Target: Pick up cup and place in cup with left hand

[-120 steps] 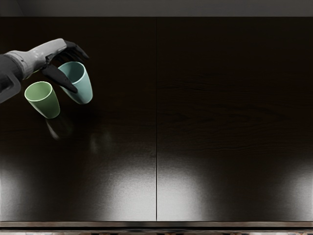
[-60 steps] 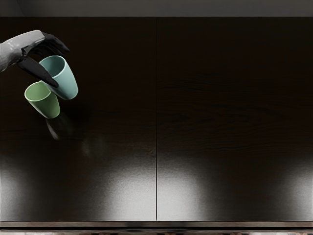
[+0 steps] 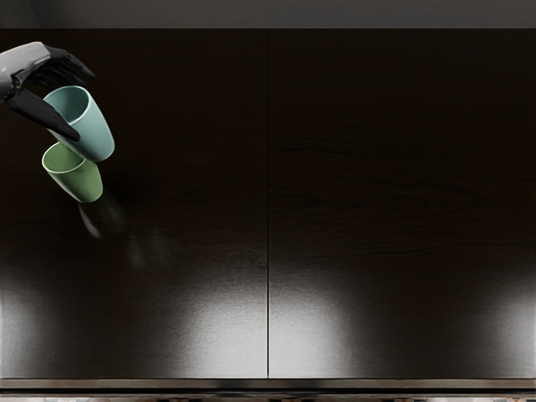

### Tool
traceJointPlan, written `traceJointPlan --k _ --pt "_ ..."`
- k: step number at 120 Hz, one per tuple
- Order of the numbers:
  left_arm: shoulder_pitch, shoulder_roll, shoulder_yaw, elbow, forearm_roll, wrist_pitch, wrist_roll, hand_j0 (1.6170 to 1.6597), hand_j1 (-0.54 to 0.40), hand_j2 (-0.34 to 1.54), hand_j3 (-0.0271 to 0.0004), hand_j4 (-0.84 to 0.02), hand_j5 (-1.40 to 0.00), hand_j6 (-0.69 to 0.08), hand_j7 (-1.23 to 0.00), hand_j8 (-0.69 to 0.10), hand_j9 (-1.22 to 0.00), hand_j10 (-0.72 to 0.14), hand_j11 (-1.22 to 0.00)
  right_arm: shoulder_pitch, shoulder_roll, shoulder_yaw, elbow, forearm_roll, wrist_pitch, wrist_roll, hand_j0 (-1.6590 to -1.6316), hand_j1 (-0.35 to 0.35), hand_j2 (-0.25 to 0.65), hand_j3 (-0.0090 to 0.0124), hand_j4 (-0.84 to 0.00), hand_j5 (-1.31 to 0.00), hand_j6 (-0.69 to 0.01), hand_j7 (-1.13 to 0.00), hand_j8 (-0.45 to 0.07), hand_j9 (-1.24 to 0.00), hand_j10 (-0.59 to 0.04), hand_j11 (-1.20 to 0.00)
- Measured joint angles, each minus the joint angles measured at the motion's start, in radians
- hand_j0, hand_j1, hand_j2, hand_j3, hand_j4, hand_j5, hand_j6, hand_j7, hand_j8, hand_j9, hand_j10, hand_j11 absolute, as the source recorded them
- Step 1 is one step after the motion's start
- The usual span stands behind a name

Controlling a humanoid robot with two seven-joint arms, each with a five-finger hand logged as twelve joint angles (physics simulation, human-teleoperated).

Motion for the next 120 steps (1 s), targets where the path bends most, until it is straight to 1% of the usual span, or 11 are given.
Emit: traceJointPlan --k 33,36,40,68,92,108,120 --pt "0.006 0.015 0.001 0.021 0.001 0.004 -0.006 1.6579 -0.123 0.22 0.0000 -0.436 -0.57 -0.437 -0.57 -0.370 -0.56 -0.432 -0.57 0.000 0.000 0.000 0.000 0.000 0.000 0.000 -1.6581 -0.349 0.000 0.0000 0.000 0.00 0.000 0.00 0.000 0.00 0.000 0.00" --pt "0.015 0.016 0.001 0.022 0.003 0.008 -0.007 1.6578 -0.125 0.20 0.0000 -0.439 -0.57 -0.440 -0.57 -0.361 -0.56 -0.418 -0.57 0.000 0.000 0.000 0.000 0.000 0.000 0.000 -1.6581 -0.349 0.000 0.0000 0.000 0.00 -0.001 0.00 0.000 0.00 0.000 0.00" --pt "0.022 0.021 0.001 0.024 0.006 0.012 -0.007 1.6580 -0.124 0.23 0.0000 -0.438 -0.57 -0.443 -0.57 -0.365 -0.56 -0.419 -0.57 0.000 0.000 0.000 0.000 0.000 0.000 0.000 -1.6581 -0.349 0.000 0.0000 0.000 0.00 -0.001 0.00 0.000 0.00 0.000 0.00" --pt "0.024 0.044 0.001 0.030 0.014 0.022 -0.008 1.6579 -0.123 0.22 0.0000 -0.438 -0.57 -0.440 -0.57 -0.364 -0.56 -0.423 -0.57 0.000 0.000 0.000 0.000 0.000 0.000 0.000 -1.6581 -0.349 0.000 0.0000 0.000 0.00 0.000 0.00 0.000 0.00 0.000 0.00" --pt "0.028 0.044 0.001 0.040 0.015 0.032 -0.008 1.6578 -0.121 0.22 0.0000 -0.437 -0.57 -0.438 -0.57 -0.368 -0.57 -0.428 -0.57 0.000 0.000 0.000 0.000 0.000 0.000 0.000 -1.6581 -0.349 0.000 0.0000 0.000 0.00 -0.001 0.00 0.000 0.00 0.000 0.00" --pt "0.047 0.044 0.001 0.053 0.016 0.052 -0.012 1.6578 -0.119 0.22 0.0000 -0.437 -0.57 -0.438 -0.57 -0.365 -0.57 -0.422 -0.57 0.000 0.000 0.000 0.000 0.000 0.000 0.000 -1.6581 -0.349 0.000 0.0000 0.000 0.00 -0.001 0.00 0.000 0.00 0.000 0.00" --pt "0.048 0.042 0.001 0.058 0.017 0.059 -0.014 1.6578 -0.121 0.22 0.0000 -0.437 -0.57 -0.438 -0.57 -0.366 -0.57 -0.428 -0.57 0.000 0.000 0.000 0.000 0.000 0.000 0.000 -1.6581 -0.349 0.000 0.0000 0.000 0.00 0.000 0.00 0.000 0.00 0.000 0.00"
